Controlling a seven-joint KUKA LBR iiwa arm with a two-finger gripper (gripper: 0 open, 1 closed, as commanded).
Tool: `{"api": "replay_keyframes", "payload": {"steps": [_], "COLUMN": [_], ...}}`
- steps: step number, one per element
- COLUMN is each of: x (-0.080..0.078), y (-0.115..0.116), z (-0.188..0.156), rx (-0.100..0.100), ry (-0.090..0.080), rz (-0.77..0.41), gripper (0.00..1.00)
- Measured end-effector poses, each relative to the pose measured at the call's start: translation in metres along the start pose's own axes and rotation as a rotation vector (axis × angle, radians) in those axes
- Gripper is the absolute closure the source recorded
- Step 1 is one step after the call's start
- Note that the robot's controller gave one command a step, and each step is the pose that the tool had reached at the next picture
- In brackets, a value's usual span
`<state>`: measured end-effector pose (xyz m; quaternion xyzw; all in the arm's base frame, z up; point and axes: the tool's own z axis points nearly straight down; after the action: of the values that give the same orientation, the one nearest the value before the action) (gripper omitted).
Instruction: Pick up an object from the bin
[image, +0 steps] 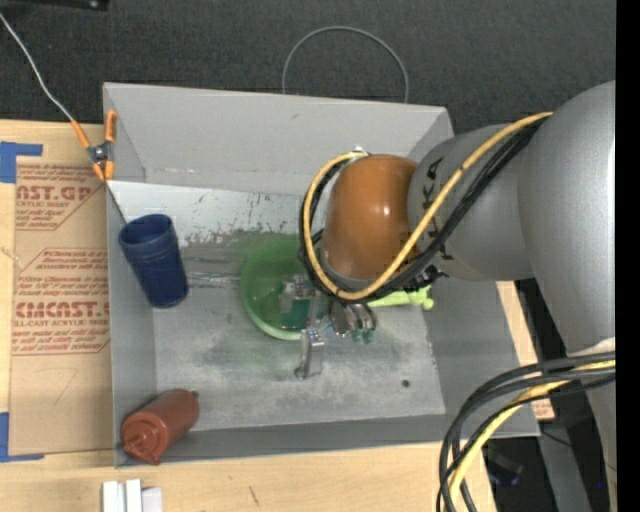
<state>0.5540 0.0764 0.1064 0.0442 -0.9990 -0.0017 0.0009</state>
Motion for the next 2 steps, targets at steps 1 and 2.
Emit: {"api": "replay_keyframes", "payload": {"steps": [1,2], "x": [0.0169,0.0168], "y": [0.0441,0.0440], "z": [-0.0292,-0.0292], "rx": [-0.001,-0.001], "ry": [-0.004,-0.004], "rz": [-0.033,-0.033], "gripper": [1.00,1.00]}}
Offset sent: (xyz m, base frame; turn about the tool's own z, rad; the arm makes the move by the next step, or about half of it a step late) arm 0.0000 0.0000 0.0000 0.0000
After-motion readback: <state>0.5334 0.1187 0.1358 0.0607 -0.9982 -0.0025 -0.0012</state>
